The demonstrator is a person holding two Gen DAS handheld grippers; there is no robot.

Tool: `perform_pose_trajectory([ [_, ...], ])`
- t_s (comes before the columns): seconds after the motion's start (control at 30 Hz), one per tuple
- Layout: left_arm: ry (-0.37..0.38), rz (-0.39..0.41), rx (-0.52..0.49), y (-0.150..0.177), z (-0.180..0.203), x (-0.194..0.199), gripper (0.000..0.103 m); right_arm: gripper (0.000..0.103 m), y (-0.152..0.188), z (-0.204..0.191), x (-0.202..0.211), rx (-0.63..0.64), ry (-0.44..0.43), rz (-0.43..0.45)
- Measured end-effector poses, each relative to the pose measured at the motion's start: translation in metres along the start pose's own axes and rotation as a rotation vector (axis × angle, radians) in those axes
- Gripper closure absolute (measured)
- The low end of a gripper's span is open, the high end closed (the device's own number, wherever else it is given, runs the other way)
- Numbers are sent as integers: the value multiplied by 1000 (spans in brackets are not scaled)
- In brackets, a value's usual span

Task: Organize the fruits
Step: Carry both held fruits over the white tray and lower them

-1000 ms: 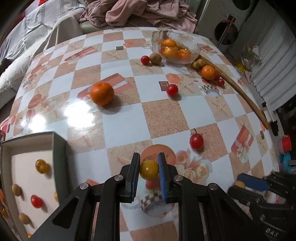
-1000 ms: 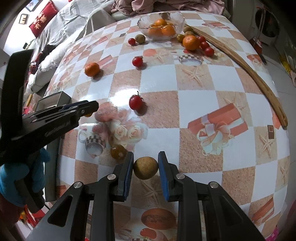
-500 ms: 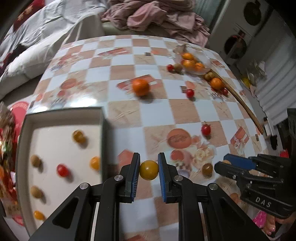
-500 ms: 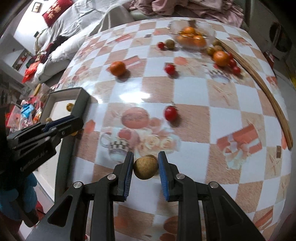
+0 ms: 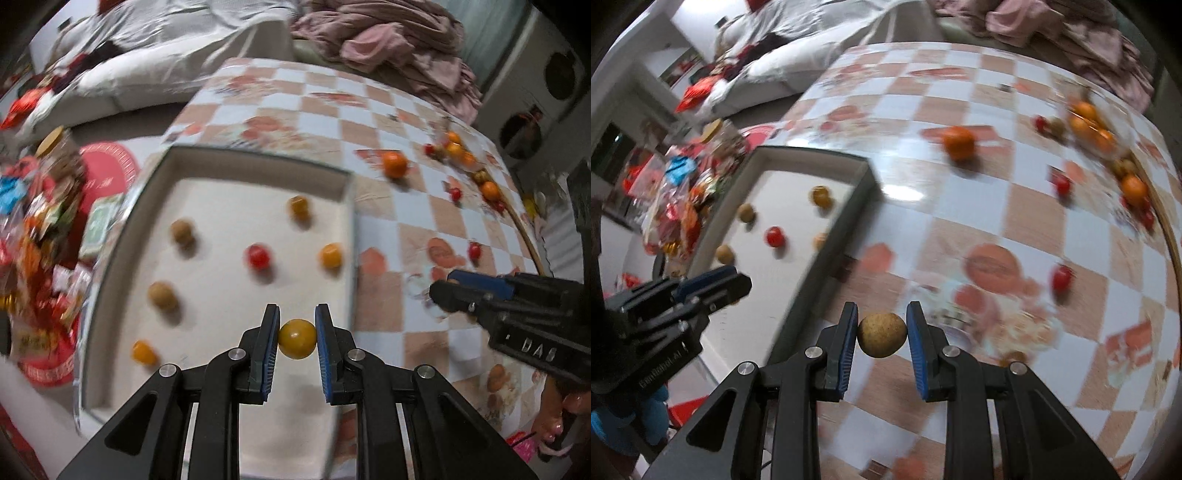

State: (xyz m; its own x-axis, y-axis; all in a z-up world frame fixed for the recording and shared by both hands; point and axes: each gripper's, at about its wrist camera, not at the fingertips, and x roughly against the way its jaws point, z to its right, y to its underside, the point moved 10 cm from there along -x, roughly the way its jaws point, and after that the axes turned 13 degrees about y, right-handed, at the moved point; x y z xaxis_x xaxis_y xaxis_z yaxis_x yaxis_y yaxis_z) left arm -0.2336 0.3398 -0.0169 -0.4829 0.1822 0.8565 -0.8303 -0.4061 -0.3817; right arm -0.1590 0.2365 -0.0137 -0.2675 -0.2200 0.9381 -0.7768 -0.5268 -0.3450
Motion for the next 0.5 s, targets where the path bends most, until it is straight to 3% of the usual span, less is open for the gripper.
perform_pose_trajectory([
  [0.5,-110,-17,129,44,-73,5,82,73,-17,-99,-30,201,-49,-33],
])
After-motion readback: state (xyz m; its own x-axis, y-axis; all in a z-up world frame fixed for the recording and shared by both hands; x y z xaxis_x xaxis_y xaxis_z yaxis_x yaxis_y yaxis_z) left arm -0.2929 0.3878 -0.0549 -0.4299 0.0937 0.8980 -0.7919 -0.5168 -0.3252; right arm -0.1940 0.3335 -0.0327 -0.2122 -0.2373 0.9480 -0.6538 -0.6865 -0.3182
